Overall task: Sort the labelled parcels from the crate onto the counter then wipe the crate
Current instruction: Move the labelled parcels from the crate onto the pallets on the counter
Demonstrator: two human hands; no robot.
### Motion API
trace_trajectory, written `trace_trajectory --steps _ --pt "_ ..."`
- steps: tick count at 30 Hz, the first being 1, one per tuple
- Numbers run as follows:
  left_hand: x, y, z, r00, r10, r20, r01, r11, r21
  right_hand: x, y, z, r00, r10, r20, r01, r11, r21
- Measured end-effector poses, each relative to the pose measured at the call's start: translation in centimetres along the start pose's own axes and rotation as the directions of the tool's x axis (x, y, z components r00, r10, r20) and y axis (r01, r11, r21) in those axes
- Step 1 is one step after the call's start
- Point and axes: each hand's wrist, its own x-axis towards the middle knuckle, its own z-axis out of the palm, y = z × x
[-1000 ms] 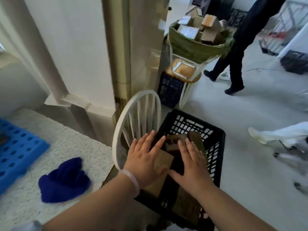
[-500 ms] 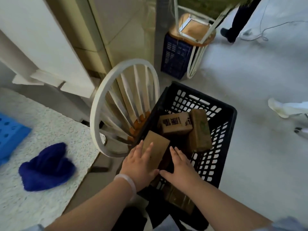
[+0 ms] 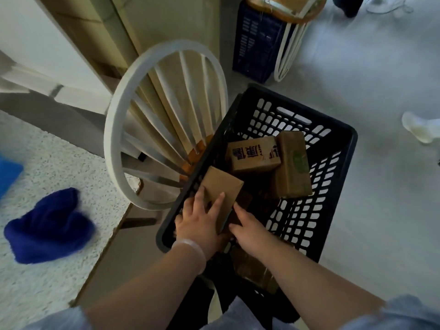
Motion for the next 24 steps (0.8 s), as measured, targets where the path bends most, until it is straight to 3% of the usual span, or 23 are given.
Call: trace_trajectory --steps 5,8,13,19,21,24 --pt "0.1 -0.3 -0.6 0.995 0.033 -0.095 -0.046 0.99 -0.132 -0.3 0.5 -0.6 0.998 -0.053 0.018 0.052 0.998 0.04" --pt "-0.3 -0.3 -1.8 0.983 0.045 -0.178 -0.103 0.938 -0.332 -1.4 0.0 -1.8 0.985 -0.12 -0.125 0.131 0.988 0.084" --pt "-1.0 0.7 -4.9 0.976 -0.012 -0.219 -0.165 0.618 -0.768 -3.7 -1.3 -4.3 0.915 -0.209 -0.345 0.232 0.972 0.026" --pt "-1.8 0.8 -8.3 0.992 0.006 -0.129 -0.124 0.343 -0.931 -6.7 -4.2 -6.6 0.89 -0.273 -0.366 0.35 0.922 0.163" --pt "-2.2 0.7 -9.1 0.992 0.041 -0.122 -0.129 0.288 -0.949 -7.5 -5.2 -6.6 0.887 -0.298 -0.352 0.385 0.898 0.211" --pt "-3.3 0.6 -10.2 0.979 0.086 -0.186 -0.204 0.322 -0.925 -8.4 -6.3 -6.2 0.857 -0.355 -0.373 0.448 0.871 0.203"
